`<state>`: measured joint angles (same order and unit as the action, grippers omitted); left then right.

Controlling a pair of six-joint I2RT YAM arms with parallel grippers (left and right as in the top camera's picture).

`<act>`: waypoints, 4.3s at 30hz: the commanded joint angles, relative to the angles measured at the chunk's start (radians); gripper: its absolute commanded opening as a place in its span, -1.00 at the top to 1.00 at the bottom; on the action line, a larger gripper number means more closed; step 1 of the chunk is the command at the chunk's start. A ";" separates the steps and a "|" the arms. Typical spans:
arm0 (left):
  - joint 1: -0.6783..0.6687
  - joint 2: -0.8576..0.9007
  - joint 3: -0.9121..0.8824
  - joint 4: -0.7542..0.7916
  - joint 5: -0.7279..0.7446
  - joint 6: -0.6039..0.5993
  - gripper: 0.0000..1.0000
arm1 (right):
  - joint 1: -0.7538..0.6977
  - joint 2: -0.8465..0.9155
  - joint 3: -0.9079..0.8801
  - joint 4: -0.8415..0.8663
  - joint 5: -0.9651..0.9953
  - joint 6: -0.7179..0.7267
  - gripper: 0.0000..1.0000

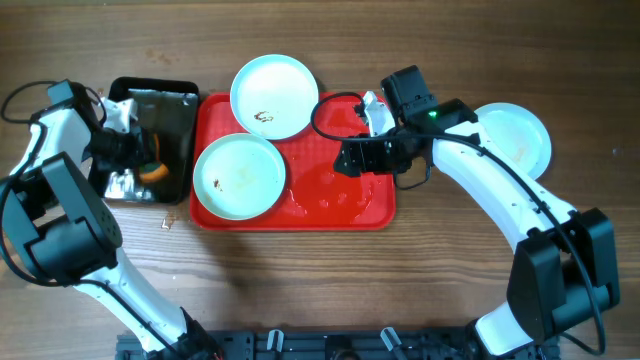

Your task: Clean dirty plates on tray and stack at the side

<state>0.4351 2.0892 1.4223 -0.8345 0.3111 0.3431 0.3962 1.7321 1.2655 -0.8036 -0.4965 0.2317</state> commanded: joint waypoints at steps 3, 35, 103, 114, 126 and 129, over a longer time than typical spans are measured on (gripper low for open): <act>0.002 -0.027 -0.014 -0.042 0.041 -0.064 0.92 | 0.003 0.010 0.005 -0.002 0.006 -0.043 -0.48; -0.363 -0.372 0.010 -0.224 0.004 -0.204 0.92 | 0.291 0.278 0.005 0.288 0.024 0.386 -0.29; -0.524 -0.333 -0.102 -0.097 0.470 -0.173 0.92 | 0.152 0.261 0.005 0.133 0.362 0.771 0.91; -0.638 -0.314 -0.333 0.313 0.467 -0.434 0.92 | 0.152 0.259 0.006 0.094 0.362 0.741 0.91; -0.688 -0.143 -0.417 0.645 0.326 -0.768 0.92 | 0.153 0.220 0.006 0.060 0.364 0.714 0.91; -0.702 -0.119 -0.417 0.628 0.215 -0.764 0.92 | 0.152 0.220 0.005 0.050 0.363 0.713 0.91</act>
<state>-0.2489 1.9293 1.0061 -0.1883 0.6476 -0.3813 0.5453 1.9743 1.2850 -0.7361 -0.1703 0.9627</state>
